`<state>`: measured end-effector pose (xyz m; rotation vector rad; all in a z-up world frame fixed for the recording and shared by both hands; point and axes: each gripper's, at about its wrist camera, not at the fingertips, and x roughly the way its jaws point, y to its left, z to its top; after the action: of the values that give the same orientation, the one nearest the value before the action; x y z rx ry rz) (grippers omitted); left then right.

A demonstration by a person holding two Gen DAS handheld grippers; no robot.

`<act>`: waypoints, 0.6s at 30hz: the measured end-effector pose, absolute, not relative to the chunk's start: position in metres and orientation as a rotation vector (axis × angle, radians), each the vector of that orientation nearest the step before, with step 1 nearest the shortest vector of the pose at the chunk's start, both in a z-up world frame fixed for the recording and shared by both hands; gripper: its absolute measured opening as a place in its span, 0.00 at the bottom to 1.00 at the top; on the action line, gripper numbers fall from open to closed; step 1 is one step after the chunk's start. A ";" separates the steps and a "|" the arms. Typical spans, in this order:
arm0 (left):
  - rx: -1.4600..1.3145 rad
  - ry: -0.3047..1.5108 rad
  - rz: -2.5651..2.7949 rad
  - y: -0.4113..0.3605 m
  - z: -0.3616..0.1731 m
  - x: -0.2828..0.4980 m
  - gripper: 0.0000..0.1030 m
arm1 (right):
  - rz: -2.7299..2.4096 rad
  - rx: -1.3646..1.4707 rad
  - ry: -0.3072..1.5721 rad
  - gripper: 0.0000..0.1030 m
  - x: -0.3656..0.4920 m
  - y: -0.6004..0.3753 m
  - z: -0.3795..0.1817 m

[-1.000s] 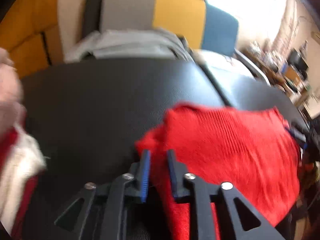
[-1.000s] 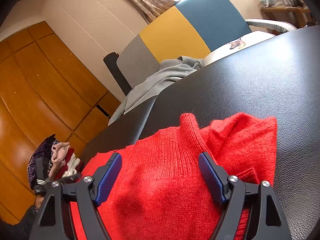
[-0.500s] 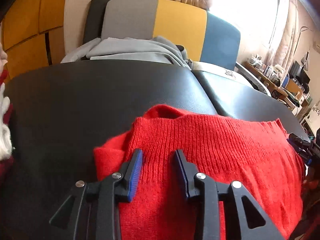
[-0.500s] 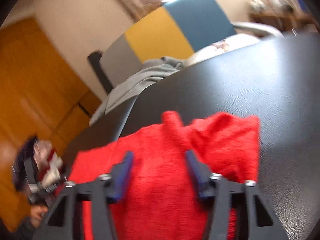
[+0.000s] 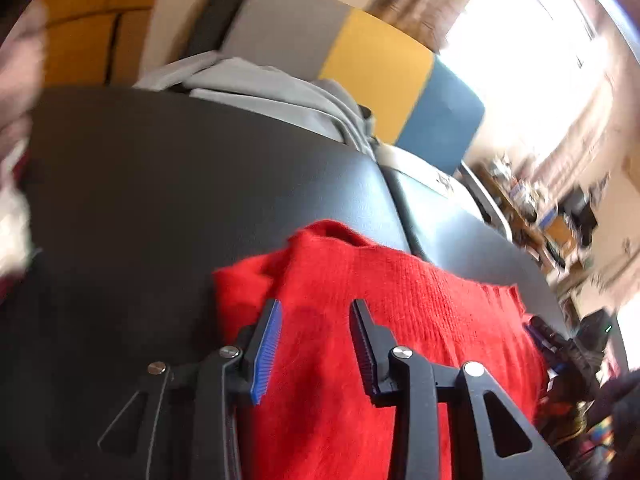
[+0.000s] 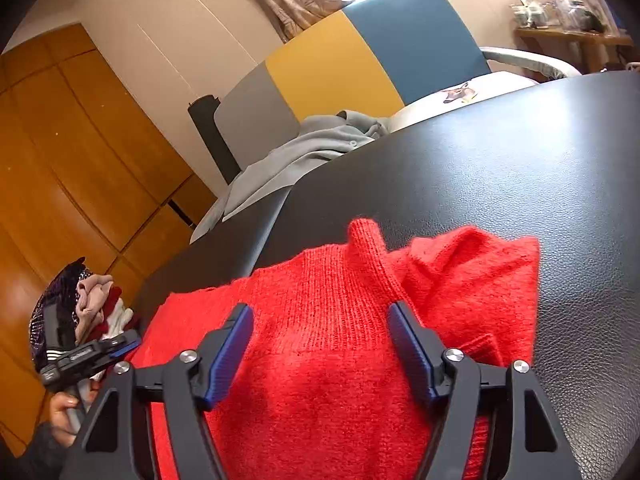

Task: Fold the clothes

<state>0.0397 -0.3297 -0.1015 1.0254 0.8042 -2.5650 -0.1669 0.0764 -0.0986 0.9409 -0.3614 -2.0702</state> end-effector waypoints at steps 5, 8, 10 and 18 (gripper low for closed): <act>1.138 0.913 -2.530 -0.341 -0.107 0.060 0.54 | -2.050 0.932 -0.391 0.72 -0.167 0.079 -0.099; 1.262 1.093 -2.482 -0.349 -0.126 0.057 0.56 | -2.043 0.927 -0.393 0.73 -0.167 0.078 -0.099; 1.289 1.108 -2.486 -0.350 -0.133 0.049 0.56 | -2.038 0.924 -0.396 0.74 -0.167 0.078 -0.099; 1.165 1.334 -2.553 -0.360 -0.149 0.026 0.86 | -2.020 0.913 -0.410 0.77 -0.167 0.079 -0.100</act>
<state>0.0256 -0.3604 -0.1485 1.1649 1.3340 -2.5528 -0.1673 0.0792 -0.0999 0.9128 -0.4102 -2.0196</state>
